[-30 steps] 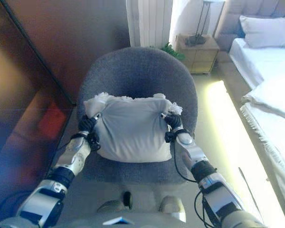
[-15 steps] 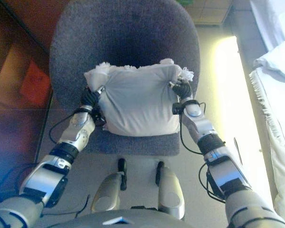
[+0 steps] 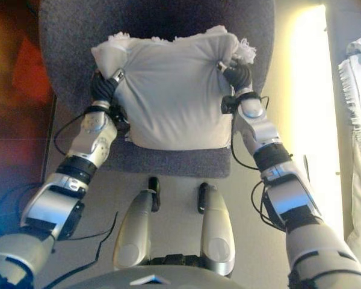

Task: Pick up the cushion and take it to the sofa

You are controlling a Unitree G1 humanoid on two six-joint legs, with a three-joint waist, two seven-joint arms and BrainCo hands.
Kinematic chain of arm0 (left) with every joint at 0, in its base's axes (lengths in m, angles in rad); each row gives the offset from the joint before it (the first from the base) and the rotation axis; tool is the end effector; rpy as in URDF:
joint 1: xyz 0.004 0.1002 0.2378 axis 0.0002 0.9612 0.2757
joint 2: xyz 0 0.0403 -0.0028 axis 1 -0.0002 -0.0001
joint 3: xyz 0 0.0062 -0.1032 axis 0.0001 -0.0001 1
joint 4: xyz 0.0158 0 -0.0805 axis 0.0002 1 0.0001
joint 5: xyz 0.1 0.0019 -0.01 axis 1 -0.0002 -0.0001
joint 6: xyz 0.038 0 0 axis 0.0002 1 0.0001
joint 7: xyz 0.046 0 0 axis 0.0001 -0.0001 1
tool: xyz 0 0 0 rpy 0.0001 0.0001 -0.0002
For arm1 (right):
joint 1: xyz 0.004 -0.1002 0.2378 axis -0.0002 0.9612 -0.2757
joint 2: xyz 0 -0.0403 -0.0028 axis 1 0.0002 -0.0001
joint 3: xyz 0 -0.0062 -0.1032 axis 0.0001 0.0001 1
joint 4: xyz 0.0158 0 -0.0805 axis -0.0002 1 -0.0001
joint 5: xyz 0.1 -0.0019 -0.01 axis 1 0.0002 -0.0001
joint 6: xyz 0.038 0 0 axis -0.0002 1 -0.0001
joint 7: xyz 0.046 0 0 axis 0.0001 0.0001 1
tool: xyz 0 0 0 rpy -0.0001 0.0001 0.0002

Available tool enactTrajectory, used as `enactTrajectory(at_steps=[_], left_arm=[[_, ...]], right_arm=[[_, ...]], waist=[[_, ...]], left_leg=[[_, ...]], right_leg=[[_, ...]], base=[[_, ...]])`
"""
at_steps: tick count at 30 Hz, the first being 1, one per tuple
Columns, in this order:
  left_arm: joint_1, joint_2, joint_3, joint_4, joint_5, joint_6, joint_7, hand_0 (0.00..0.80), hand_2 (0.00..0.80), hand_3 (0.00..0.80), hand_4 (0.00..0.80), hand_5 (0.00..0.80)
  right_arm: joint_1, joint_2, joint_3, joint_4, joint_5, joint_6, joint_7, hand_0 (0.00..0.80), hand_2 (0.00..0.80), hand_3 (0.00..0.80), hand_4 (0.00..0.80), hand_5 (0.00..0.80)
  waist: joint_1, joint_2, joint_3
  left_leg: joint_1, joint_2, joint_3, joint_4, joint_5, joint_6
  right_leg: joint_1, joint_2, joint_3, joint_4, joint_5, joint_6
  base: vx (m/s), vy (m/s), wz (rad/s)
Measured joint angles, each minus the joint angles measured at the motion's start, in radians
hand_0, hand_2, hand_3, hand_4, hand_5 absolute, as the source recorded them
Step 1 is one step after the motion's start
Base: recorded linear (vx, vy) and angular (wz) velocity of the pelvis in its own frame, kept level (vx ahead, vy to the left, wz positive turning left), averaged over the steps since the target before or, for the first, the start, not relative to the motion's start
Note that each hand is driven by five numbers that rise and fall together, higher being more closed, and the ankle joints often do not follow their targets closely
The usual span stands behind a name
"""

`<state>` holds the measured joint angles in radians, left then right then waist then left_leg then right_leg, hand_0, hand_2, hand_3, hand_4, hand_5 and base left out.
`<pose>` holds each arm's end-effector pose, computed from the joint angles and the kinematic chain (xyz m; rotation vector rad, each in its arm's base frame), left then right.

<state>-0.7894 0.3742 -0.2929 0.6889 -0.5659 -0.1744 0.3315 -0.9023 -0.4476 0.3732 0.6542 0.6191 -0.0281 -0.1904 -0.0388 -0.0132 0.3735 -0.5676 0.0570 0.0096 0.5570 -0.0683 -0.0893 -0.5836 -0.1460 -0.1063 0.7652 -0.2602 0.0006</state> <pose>0.3359 0.1653 0.1344 -0.0648 -0.1811 0.1583 0.3463 -0.1626 0.1688 -0.0246 -0.1574 0.0359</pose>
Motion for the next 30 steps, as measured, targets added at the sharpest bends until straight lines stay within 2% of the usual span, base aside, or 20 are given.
enactTrajectory(at_steps=[8,16,23,25,30], left_arm=[[-0.073,0.041,-0.01,0.033,-0.005,0.053,0.032,0.8,0.8,0.8,0.8,0.8],[-0.164,0.087,-0.01,0.042,-0.008,0.057,0.047,0.8,0.8,0.8,0.8,0.8],[-0.186,0.092,-0.012,0.038,-0.008,0.071,0.053,0.8,0.8,0.8,0.8,0.8],[-0.201,0.092,-0.032,0.042,-0.02,0.103,0.064,0.8,0.8,0.8,0.8,0.8],[-0.278,0.085,-0.125,0.159,-0.117,0.162,0.062,0.8,0.8,0.8,0.8,0.8]], right_arm=[[-0.085,-0.004,0.037,0.041,0.0,0.009,0.004,0.8,0.8,0.8,0.8,0.8],[-0.146,-0.004,0.054,0.059,0.002,0.014,0.001,0.8,0.8,0.8,0.8,0.8],[-0.176,-0.012,0.054,0.064,0.014,0.037,-0.002,0.8,0.8,0.8,0.8,0.8],[-0.195,-0.011,0.055,0.093,0.021,0.058,-0.002,0.8,0.8,0.8,0.8,0.8],[-0.299,0.0,0.12,0.294,0.019,0.095,0.039,0.8,0.8,0.8,0.8,0.8]], waist=[[0.002,0.003,0.005],[0.016,0.012,0.011],[0.03,0.012,0.011],[0.03,0.012,0.011],[0.028,0.012,0.011]], left_leg=[[-0.001,-0.003,-0.011,0.004,0.0,0.0],[0.025,-0.017,-0.013,-0.022,0.009,0.007],[0.062,-0.023,-0.013,-0.037,0.011,0.009],[0.062,-0.027,-0.013,-0.037,0.012,0.01],[0.051,-0.03,-0.016,-0.033,0.013,0.012]], right_leg=[[0.008,-0.004,-0.01,0.0,0.0,0.0],[0.033,-0.019,-0.016,-0.01,-0.001,0.003],[0.075,-0.026,-0.025,-0.03,-0.002,0.008],[0.075,-0.031,-0.026,-0.028,-0.002,0.009],[0.067,-0.033,-0.026,-0.019,-0.005,0.013]], base=[[0.05,-0.001,0.03],[0.088,-0.004,0.06],[0.078,-0.014,0.03],[0.014,-0.012,0.05],[-0.036,0.002,0.03]])
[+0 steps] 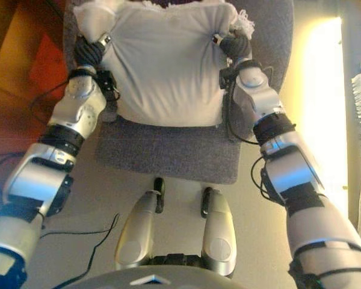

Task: Pick up the cushion and take it to the sofa

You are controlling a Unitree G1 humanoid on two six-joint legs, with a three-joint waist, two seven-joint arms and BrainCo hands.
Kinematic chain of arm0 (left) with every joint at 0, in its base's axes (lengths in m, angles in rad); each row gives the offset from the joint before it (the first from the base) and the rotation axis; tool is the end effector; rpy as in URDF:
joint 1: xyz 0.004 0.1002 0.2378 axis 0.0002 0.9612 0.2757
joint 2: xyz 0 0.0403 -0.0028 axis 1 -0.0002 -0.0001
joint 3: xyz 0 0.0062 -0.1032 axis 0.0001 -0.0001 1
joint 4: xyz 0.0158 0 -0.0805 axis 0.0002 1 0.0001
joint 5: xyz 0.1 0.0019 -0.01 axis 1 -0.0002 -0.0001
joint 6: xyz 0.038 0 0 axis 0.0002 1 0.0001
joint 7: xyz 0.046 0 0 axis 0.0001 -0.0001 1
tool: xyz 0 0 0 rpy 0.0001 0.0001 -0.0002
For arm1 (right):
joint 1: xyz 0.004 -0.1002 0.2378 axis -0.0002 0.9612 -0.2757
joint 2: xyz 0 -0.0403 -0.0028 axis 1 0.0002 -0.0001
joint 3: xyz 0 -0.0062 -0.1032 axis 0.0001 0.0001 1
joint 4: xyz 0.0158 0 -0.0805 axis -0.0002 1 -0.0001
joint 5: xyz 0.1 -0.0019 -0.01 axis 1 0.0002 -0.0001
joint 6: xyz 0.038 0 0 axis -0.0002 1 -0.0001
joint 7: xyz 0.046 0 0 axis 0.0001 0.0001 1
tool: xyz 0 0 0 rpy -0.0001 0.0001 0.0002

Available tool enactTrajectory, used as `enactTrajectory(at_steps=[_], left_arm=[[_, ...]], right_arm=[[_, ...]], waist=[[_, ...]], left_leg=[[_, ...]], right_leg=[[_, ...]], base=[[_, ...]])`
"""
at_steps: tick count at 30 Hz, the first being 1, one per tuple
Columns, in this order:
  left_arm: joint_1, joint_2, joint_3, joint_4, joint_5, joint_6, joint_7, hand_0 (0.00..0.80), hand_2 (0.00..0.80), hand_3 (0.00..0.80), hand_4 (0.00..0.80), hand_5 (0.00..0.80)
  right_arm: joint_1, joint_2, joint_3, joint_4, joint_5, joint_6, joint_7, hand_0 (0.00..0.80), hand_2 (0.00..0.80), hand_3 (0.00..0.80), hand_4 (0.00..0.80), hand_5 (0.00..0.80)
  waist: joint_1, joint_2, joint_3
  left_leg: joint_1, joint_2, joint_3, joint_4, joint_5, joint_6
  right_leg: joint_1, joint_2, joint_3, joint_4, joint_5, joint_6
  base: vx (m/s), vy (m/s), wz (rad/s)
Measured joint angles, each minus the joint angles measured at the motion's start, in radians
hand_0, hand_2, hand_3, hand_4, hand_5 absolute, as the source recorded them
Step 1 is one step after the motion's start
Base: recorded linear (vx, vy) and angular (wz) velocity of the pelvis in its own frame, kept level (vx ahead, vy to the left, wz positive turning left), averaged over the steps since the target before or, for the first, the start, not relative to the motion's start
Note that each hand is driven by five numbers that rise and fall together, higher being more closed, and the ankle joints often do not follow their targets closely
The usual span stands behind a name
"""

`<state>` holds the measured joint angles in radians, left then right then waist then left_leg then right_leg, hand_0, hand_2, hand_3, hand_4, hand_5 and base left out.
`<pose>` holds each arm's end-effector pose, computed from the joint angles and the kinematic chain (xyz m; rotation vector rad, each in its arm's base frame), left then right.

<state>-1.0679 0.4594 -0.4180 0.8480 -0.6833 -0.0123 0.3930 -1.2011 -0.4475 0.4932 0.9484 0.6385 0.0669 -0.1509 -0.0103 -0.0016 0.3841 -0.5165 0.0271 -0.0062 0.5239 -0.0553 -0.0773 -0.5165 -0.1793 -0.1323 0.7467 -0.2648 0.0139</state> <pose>0.3637 0.1677 0.1938 0.0148 -0.1311 0.2268 0.3731 -0.1567 0.2162 -0.1535 -0.0883 0.0138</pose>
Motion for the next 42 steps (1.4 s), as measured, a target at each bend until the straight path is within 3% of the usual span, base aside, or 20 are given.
enactTrajectory(at_steps=[2,9,10,11,21,29,38,42], left_arm=[[-0.034,-0.003,-0.036,0.054,0.0,0.019,-0.003,0.8,0.8,0.8,0.8,0.8],[-0.093,-0.025,-0.042,0.152,-0.059,0.027,-0.034,0.8,0.8,0.8,0.8,0.8],[-0.096,-0.025,-0.042,0.157,-0.06,0.027,-0.043,0.417,0.417,0.417,0.417,0.417],[-0.103,-0.026,-0.042,0.172,-0.07,0.028,-0.05,0.0,0.0,0.0,0.0,0.0],[-0.19,0.015,-0.04,0.241,-0.098,0.022,-0.057,0.0,0.0,0.0,0.0,0.0],[-0.228,0.114,-0.034,0.241,-0.117,-0.018,-0.063,0.0,0.0,0.0,0.0,0.0],[-0.226,0.183,-0.029,0.239,-0.138,-0.068,-0.085,0.0,0.0,0.0,0.0,0.0],[-0.141,0.189,0.044,0.151,-0.195,-0.101,-0.112,0.0,0.0,0.0,0.0,0.0]], right_arm=[[-0.039,0.003,0.034,0.064,-0.007,0.001,0.027,0.8,0.8,0.8,0.8,0.8],[-0.103,0.009,0.067,0.171,-0.007,0.005,0.081,0.8,0.8,0.8,0.8,0.8],[-0.106,0.009,0.067,0.172,-0.006,0.005,0.079,0.295,0.295,0.295,0.295,0.295],[-0.114,0.012,0.067,0.185,-0.004,0.008,0.077,0.0,0.0,0.0,0.0,0.0],[-0.153,-0.006,0.044,0.248,0.025,0.02,0.04,0.0,0.0,0.0,0.0,0.0],[-0.153,-0.043,-0.009,0.251,0.063,0.018,0.021,0.0,0.0,0.0,0.0,0.0],[-0.146,-0.083,-0.016,0.249,0.089,-0.03,0.021,0.0,0.0,0.0,0.0,0.0],[-0.032,-0.09,-0.068,0.128,0.089,-0.063,0.023,0.0,0.0,0.0,0.0,0.0]], waist=[[-0.002,0.0,0.0],[-0.003,-0.001,-0.001],[-0.003,-0.001,-0.001],[-0.001,-0.001,-0.001],[-0.002,-0.001,-0.001],[-0.001,0.0,-0.002],[0.0,0.004,-0.007],[0.003,0.009,-0.05]], left_leg=[[-0.019,0.0,-0.001,0.012,0.0,0.0],[-0.052,0.005,-0.001,0.054,-0.008,-0.002],[-0.052,0.007,0.002,0.053,-0.006,-0.001],[-0.054,0.009,0.003,0.051,-0.002,0.0],[-0.052,0.012,0.005,0.048,-0.002,-0.001],[-0.033,0.011,0.009,0.028,0.003,-0.001],[0.057,0.012,0.032,-0.066,0.034,0.003],[0.103,0.01,0.03,-0.126,0.052,0.002]], right_leg=[[-0.019,0.0,0.001,0.013,0.0,-0.001],[-0.046,0.0,0.01,0.055,-0.019,-0.001],[-0.047,-0.002,0.011,0.056,-0.02,0.0],[-0.049,-0.001,0.011,0.057,-0.019,-0.001],[-0.049,-0.001,0.011,0.059,-0.019,-0.002],[-0.037,-0.004,0.013,0.052,-0.019,-0.002],[0.04,-0.013,-0.001,-0.008,-0.013,0.0],[0.084,-0.013,-0.018,-0.057,-0.009,0.003]], base=[[0.0,0.0,0.0],[-0.013,-0.008,0.04],[-0.016,-0.013,0.1],[-0.017,-0.006,0.06],[0.0,0.0,0.0],[0.001,-0.001,0.0],[0.008,-0.004,0.03],[0.053,-0.022,0.06]])
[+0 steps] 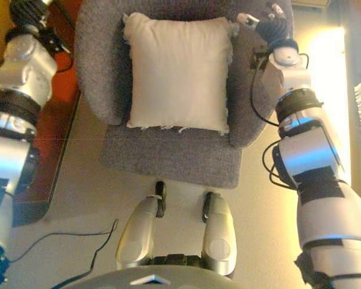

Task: Pick up the cushion and take it to the sofa

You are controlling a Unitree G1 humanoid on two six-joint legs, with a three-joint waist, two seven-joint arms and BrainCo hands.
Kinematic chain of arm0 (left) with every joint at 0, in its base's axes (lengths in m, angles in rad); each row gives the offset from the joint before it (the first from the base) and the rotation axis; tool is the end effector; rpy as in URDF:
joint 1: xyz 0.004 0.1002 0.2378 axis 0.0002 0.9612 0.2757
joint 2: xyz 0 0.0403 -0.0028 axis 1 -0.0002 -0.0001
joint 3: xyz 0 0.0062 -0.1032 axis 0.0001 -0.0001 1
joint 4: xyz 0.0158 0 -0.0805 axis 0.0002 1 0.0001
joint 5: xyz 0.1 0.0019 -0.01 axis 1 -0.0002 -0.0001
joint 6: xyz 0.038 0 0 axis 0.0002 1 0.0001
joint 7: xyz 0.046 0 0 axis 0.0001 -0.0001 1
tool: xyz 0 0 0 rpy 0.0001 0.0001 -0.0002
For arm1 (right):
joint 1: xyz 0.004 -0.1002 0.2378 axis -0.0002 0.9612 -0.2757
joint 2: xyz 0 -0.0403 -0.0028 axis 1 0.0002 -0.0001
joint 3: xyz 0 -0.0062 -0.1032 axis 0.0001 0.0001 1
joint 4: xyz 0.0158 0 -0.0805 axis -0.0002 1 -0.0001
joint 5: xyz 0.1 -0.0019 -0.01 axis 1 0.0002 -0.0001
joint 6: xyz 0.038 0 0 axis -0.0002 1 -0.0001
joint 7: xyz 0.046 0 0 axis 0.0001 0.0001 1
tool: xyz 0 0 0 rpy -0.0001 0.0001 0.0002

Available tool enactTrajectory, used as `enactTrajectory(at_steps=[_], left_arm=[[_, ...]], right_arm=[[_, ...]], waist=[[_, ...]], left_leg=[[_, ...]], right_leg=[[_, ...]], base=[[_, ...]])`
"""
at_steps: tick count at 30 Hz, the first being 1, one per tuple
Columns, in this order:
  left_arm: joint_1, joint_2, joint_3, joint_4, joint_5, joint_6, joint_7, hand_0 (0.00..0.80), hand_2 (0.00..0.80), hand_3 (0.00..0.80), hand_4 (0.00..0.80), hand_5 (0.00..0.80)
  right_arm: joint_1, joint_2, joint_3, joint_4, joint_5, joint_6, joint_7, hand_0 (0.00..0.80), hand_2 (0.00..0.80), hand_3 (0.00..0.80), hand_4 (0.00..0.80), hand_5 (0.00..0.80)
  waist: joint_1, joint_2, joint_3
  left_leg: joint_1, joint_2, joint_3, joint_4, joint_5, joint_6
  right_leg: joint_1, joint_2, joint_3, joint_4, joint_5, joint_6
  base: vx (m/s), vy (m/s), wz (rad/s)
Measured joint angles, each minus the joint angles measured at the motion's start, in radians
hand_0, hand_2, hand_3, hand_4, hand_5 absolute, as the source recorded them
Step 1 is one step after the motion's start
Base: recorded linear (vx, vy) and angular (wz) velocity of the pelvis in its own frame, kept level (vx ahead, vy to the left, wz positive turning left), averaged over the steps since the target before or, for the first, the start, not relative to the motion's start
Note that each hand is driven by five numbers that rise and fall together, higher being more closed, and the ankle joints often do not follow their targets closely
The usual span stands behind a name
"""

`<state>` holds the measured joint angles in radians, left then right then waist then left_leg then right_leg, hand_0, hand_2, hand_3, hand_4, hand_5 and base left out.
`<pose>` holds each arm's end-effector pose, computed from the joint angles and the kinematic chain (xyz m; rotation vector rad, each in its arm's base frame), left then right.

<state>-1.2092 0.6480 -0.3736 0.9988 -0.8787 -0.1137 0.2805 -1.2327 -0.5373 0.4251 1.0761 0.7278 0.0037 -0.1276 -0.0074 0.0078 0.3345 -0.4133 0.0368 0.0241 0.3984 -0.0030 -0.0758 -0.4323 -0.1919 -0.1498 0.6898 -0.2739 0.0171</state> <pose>0.3615 0.2362 0.2521 -0.1433 -0.2975 0.3416 0.3729 -0.2042 0.2282 -0.0344 -0.1136 -0.1336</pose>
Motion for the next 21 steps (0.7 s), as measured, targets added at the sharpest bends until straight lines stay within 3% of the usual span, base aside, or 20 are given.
enactTrajectory(at_steps=[3,9,14,21], left_arm=[[0.192,-0.027,0.056,-0.167,-0.009,-0.038,-0.017,0.0,0.0,0.0,0.0,0.0],[0.62,-0.184,0.131,-0.443,0.043,-0.069,-0.073,0.0,0.0,0.0,0.0,0.0],[0.872,-0.301,0.175,-0.664,0.08,-0.076,-0.114,0.0,0.0,0.0,0.0,0.0],[1.123,-0.375,0.205,-0.747,0.08,-0.084,-0.239,0.0,0.0,0.0,0.0,0.0]], right_arm=[[0.198,0.011,-0.024,-0.201,0.0,-0.004,-0.014,0.0,0.0,0.0,0.0,0.0],[0.62,0.062,-0.035,-0.552,-0.041,-0.003,-0.031,0.0,0.0,0.0,0.0,0.0],[0.85,0.111,-0.119,-0.641,-0.102,-0.014,0.026,0.0,0.0,0.0,0.0,0.0],[1.096,0.166,-0.142,-0.702,-0.158,-0.067,0.11,0.0,0.0,0.0,0.0,0.0]], waist=[[0.0,0.002,-0.035],[0.001,0.001,-0.162],[0.002,-0.001,-0.231],[0.003,0.003,-0.25]], left_leg=[[0.094,-0.001,0.0,-0.084,0.016,-0.003],[0.252,0.01,0.003,-0.255,0.043,-0.006],[0.338,0.015,0.023,-0.344,0.051,-0.004],[0.398,0.027,0.037,-0.388,0.05,-0.002]], right_leg=[[0.092,0.004,-0.023,-0.071,0.003,0.004],[0.252,0.04,-0.039,-0.247,0.03,0.02],[0.347,0.067,-0.04,-0.373,0.061,0.031],[0.431,0.09,-0.039,-0.49,0.101,0.035]], base=[[0.097,-0.028,0.07],[0.141,-0.01,-0.01],[0.034,0.018,-0.07],[-0.039,0.012,-0.06]])
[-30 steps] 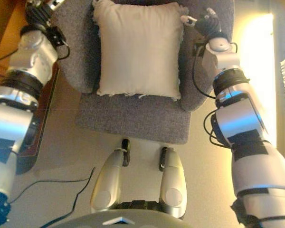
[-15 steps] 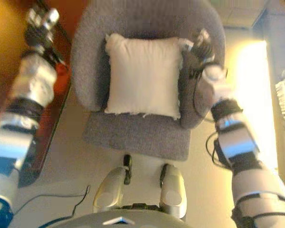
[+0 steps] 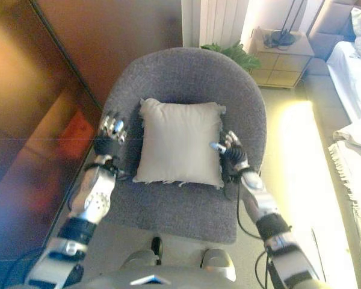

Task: Pick up the cushion and take it to the sofa

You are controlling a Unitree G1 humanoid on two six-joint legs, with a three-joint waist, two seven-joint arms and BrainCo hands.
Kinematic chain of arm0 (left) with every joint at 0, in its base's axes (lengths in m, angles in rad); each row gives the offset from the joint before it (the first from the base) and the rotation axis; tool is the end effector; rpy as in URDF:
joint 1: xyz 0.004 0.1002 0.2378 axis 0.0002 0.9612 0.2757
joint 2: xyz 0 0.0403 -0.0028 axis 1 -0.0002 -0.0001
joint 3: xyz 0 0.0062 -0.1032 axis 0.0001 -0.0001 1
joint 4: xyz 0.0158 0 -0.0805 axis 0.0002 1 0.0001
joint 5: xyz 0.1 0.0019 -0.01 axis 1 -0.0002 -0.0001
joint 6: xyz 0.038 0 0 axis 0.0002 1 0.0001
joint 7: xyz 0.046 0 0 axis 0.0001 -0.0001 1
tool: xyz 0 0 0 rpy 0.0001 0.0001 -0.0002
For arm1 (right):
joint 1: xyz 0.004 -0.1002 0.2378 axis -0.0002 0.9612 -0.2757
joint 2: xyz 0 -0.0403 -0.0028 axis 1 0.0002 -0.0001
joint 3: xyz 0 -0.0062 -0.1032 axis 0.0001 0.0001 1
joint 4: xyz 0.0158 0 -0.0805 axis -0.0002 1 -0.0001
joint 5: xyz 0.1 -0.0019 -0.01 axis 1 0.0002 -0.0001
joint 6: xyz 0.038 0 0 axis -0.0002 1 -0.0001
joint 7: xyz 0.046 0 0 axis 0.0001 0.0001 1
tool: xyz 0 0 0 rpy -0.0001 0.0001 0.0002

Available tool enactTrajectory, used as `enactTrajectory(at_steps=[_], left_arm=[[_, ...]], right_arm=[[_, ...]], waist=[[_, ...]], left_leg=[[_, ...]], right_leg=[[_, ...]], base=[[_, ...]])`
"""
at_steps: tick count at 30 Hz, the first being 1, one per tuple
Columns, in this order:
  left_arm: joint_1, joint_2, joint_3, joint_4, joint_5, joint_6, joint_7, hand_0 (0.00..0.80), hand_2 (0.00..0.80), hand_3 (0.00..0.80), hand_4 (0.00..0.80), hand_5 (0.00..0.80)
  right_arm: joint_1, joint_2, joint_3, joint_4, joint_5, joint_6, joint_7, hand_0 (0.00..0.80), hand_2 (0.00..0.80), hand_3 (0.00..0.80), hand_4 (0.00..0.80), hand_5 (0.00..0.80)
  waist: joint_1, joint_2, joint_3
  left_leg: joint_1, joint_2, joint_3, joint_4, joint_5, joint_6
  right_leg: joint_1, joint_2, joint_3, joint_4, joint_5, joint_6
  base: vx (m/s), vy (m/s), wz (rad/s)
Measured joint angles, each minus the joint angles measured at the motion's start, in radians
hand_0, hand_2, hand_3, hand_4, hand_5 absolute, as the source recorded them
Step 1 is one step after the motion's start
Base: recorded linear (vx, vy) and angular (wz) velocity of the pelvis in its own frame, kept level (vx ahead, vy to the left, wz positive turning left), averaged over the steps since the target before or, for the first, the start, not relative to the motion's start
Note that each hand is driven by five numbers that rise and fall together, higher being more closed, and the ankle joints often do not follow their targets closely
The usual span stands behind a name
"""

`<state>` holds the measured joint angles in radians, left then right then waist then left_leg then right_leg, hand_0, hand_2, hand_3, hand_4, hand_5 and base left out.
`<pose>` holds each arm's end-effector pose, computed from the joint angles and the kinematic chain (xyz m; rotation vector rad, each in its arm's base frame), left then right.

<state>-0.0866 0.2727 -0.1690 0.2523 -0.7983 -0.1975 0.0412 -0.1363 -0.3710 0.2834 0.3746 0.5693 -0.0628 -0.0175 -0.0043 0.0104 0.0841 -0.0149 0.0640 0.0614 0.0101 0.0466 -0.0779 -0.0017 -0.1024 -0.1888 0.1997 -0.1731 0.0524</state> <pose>0.2155 0.1812 0.0226 -0.4960 0.0469 0.0291 0.2175 -0.1876 0.0050 0.1281 0.2694 0.1051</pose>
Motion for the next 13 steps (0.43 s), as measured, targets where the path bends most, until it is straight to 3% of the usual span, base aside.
enactTrajectory(at_steps=[8,13], left_arm=[[0.2,0.01,0.002,0.003,0.079,-0.007,-0.046,0.0,0.0,0.0,0.0,0.0],[0.22,0.02,-0.007,0.017,0.119,-0.016,-0.042,0.0,0.0,0.0,0.0,0.0]], right_arm=[[0.182,0.006,-0.003,-0.013,-0.047,-0.018,0.06,0.0,0.0,0.0,0.0,0.0],[0.198,0.02,-0.002,-0.013,0.004,-0.044,0.074,0.0,0.0,0.0,0.0,0.0]], waist=[[0.018,0.009,-0.012],[0.018,0.012,-0.013]], left_leg=[[0.011,0.007,0.021,-0.016,0.003,0.005],[0.01,0.007,0.025,-0.025,0.006,0.019]], right_leg=[[0.034,0.014,0.008,-0.085,0.047,0.004],[0.033,0.012,0.013,-0.096,0.06,0.009]], base=[[-0.062,0.01,-0.05],[-0.075,0.006,-0.01]])
